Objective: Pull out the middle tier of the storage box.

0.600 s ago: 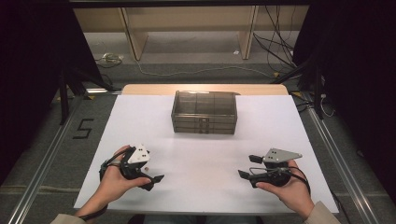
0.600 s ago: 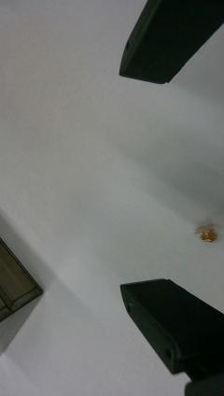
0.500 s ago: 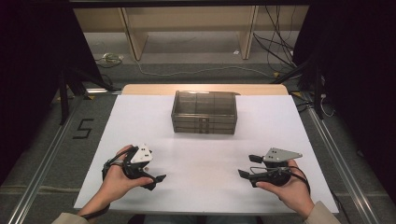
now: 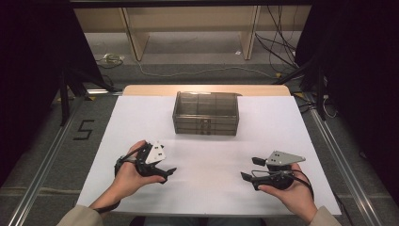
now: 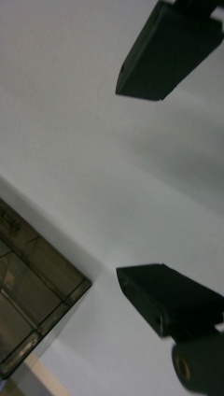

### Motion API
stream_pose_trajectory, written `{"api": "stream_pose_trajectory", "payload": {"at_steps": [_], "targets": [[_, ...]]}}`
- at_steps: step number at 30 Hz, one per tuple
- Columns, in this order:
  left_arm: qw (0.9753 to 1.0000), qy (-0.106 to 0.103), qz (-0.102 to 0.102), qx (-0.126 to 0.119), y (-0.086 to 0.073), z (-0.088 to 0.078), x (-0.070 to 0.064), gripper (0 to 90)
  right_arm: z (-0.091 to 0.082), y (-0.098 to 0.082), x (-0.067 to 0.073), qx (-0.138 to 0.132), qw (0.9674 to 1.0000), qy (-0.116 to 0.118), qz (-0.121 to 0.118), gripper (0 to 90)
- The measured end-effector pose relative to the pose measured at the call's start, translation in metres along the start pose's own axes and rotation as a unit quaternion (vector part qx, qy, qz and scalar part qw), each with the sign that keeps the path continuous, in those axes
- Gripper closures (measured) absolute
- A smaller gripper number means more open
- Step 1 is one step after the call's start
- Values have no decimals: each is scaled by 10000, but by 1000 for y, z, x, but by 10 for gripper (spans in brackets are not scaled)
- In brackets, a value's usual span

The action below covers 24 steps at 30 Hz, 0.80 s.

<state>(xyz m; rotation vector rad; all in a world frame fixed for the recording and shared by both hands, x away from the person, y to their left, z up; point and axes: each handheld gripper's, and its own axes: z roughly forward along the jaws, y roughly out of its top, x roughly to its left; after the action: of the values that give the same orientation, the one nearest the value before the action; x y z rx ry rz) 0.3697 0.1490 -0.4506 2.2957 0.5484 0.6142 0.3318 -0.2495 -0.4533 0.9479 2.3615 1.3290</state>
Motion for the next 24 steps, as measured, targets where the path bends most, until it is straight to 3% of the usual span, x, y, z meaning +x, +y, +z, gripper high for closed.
{"api": "stream_pose_trajectory", "payload": {"at_steps": [3, 4, 6, 12, 15, 17, 21, 24], "targets": [[9989, 226, 421, 17, 10, 9, -3, 211, -1, -1, 1, 5, 10000, -34, 23, 285], [9966, 403, 714, -17, 16, 15, -5, 261, -1, -2, 0, 8, 10000, -42, 34, 287], [9955, 465, 819, -37, 20, 19, -6, 288, -1, -2, 0, 11, 10000, -49, 38, 288], [9869, 760, 1419, -91, 38, 44, -12, 417, -1, -3, 0, 15, 10000, -59, 73, 291], [9837, 840, 1587, -104, 47, 58, -14, 458, 0, -3, 0, 16, 10000, -51, 64, 294], [9794, 947, 1782, -56, 52, 67, -14, 481, 0, -3, 0, 16, 10000, -50, 65, 294], [9754, 1025, 1953, 20, 60, 83, -17, 503, 0, -4, -1, 15, 10000, -50, 85, 297], [9738, 1077, 2000, 49, 63, 93, -18, 517, 0, -4, -1, 9, 9999, -47, 93, 298]]}}
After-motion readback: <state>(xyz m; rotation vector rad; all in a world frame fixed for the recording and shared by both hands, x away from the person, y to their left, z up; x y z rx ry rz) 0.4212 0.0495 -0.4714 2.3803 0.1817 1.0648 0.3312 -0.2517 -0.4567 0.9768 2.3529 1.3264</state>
